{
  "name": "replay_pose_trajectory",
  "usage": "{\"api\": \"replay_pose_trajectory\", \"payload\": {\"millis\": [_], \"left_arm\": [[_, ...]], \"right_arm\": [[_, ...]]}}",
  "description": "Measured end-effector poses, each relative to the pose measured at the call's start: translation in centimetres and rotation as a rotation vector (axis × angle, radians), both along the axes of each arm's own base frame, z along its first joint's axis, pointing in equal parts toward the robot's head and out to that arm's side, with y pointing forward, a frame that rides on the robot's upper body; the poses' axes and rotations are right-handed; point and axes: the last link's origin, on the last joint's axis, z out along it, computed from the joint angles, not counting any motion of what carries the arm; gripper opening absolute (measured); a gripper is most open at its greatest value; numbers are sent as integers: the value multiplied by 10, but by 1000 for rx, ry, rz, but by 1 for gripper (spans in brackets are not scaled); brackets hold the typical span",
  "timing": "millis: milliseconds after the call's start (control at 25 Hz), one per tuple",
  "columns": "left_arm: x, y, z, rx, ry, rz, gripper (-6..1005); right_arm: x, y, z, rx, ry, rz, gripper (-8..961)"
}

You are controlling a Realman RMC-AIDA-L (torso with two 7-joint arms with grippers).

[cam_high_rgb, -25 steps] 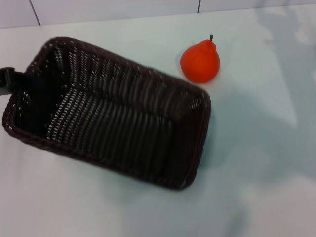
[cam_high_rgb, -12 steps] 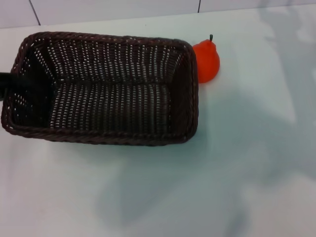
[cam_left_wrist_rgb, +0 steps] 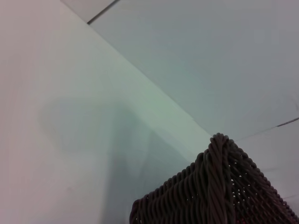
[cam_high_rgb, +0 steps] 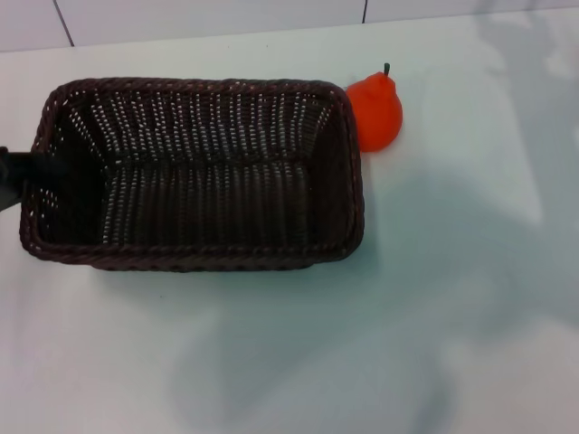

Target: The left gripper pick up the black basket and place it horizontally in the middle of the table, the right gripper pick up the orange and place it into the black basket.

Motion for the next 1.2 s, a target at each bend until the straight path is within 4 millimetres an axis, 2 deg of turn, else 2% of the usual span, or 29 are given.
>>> {"api": "replay_pose_trajectory", "payload": {"millis": [240, 560, 1040, 1200], "left_arm": [[-2, 0, -5, -4, 13, 6, 177], [3, 0, -10, -31, 15, -12, 240], [-5, -16, -9, -61, -22, 14, 335], [-8, -17, -5, -33, -21, 1, 514]], "right_arm": [[-1, 3, 0, -7, 1, -4, 734], [-2, 4, -2, -12, 3, -7, 734], [1, 4, 0, -8, 7, -17, 734], [-1, 8, -3, -57, -19, -10, 733]]}}
